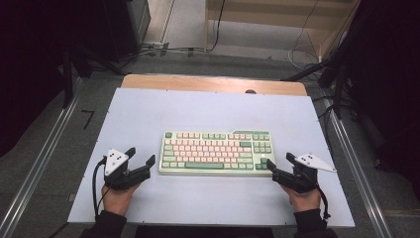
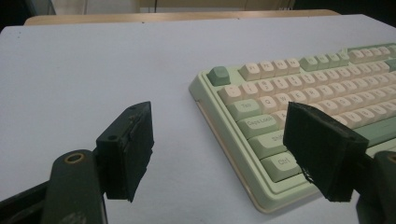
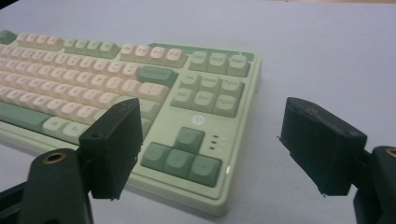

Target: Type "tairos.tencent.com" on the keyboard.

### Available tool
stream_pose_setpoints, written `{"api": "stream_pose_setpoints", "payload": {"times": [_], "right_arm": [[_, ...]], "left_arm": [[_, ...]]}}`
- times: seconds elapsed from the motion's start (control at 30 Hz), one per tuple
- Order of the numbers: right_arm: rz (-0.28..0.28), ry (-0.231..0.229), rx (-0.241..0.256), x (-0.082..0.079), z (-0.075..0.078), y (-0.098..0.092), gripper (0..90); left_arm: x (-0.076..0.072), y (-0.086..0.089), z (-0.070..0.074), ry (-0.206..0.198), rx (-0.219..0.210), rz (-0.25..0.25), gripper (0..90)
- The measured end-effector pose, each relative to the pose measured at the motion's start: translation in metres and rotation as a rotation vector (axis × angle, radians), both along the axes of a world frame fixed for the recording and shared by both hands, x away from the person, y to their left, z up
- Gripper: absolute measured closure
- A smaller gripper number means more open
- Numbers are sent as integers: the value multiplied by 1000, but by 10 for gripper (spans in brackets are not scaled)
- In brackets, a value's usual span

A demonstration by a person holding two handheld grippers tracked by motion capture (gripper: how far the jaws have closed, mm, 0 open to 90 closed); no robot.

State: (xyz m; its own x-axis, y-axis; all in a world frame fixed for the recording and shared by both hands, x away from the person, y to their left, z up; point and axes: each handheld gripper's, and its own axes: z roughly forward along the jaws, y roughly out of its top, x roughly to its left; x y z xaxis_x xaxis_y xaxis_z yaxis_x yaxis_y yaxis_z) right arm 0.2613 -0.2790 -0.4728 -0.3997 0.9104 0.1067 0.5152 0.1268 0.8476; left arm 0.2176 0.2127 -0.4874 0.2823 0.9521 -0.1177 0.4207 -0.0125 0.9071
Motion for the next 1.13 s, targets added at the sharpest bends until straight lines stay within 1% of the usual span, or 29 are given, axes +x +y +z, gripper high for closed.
{"api": "stream_pose_setpoints", "payload": {"times": [0.1, 0.2, 0.27, 0.33, 0.47, 0.53, 0.6, 0.7, 0.77, 0.9, 0.97, 1.07, 1.13], "right_arm": [[-20, 3, 5, 0, 0, -7, 194], [-33, 6, 2, -2, 1, -11, 194], [-40, 1, 0, -2, 1, -15, 195], [-56, 8, 0, -3, 1, -20, 196], [-89, 12, 6, -4, 1, -30, 197], [-107, 5, -2, -6, 2, -34, 198], [-120, 3, -11, -6, 2, -38, 199], [-139, 18, -4, -7, 2, -42, 199], [-145, 18, -5, -7, 2, -45, 199], [-152, 27, -4, -8, 0, -47, 199], [-151, 30, -7, -7, 0, -47, 199], [-156, 21, -11, -7, 0, -46, 199], [-154, 9, -8, -7, 1, -45, 199]], "left_arm": [[-2, 3, 0, 0, 0, 9, 247], [-3, 6, 1, -2, 8, 16, 246], [-3, 8, 1, -10, 10, 30, 244], [-4, 10, 2, -13, 16, 40, 232], [-4, 13, 1, -3, 5, 50, 231], [-4, 15, 1, -1, 4, 62, 230], [-4, 17, 0, 1, -6, 68, 230], [-4, 17, -1, 16, -21, 66, 213], [-5, 18, -1, 24, -37, 63, 209], [-6, 18, -2, 34, -61, 55, 174], [-6, 18, -2, 36, -70, 50, 175], [-6, 17, 0, 33, -84, 36, 168], [-4, 18, 0, 37, -107, 28, 166]]}}
